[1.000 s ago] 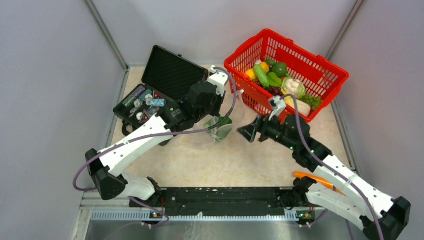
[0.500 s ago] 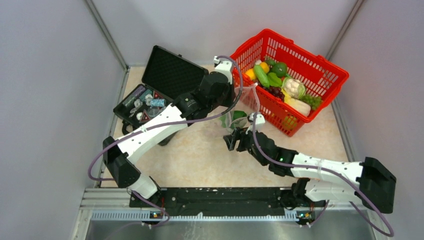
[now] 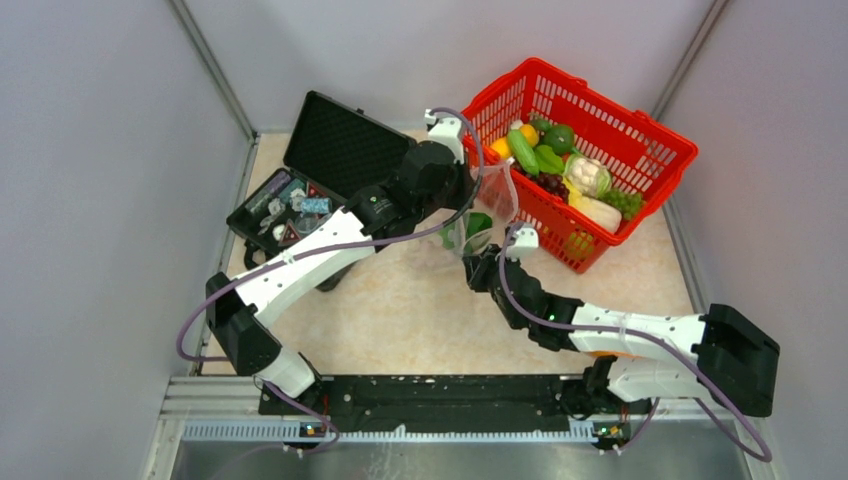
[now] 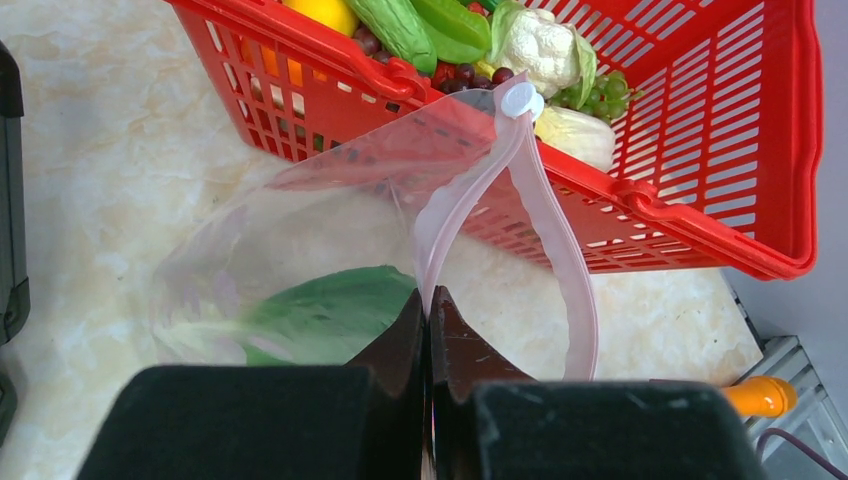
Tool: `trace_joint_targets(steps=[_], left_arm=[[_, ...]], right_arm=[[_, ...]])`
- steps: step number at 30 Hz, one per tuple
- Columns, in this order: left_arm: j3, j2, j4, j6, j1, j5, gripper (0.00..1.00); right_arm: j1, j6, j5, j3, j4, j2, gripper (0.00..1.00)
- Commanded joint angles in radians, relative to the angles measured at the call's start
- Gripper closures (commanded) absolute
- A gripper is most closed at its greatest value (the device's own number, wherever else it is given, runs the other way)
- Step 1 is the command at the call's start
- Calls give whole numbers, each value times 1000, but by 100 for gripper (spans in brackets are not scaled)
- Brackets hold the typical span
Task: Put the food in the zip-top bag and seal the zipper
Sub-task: Adjust the zipper food storage bag at the center of the board.
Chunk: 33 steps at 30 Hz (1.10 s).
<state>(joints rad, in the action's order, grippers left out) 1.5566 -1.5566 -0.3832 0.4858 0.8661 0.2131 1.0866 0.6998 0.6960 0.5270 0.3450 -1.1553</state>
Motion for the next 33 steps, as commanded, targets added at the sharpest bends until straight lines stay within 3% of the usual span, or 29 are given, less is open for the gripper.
trace_joint_targets(steps=[1, 8, 10, 15, 17, 22, 26, 27, 30, 31, 33], left_arm=[[-7, 19, 62, -18, -1, 25, 100], [89, 33, -17, -134, -1, 37, 100], [211, 15, -118, -184, -1, 21, 100], [687, -96, -541, -313, -1, -11, 100], [808, -132, -684, -363, -1, -29, 100], [797, -168, -770, -381, -4, 0, 100], [603, -104, -688, -348, 1, 8, 100], [520, -68, -644, -350, 1, 24, 100], [343, 15, -539, -356, 1, 72, 100], [287, 43, -501, -357, 1, 114, 100], [164, 96, -432, -363, 1, 163, 100]], right_arm=[[12, -10, -2, 54, 14, 16, 100], [10, -102, -176, 108, -42, 149, 100], [6, -120, -258, 182, -117, 168, 100], [-57, -53, -662, 317, -182, 183, 100], [-68, -21, -764, 353, -201, 187, 100], [-133, 44, -904, 380, -249, 145, 100], [-144, 36, -1065, 373, -203, 64, 100], [-144, 21, -1062, 372, -224, 57, 90], [-145, -51, -926, 345, -330, 108, 36], [-143, -76, -861, 338, -379, 139, 28], [-145, -133, -764, 334, -457, 212, 21]])
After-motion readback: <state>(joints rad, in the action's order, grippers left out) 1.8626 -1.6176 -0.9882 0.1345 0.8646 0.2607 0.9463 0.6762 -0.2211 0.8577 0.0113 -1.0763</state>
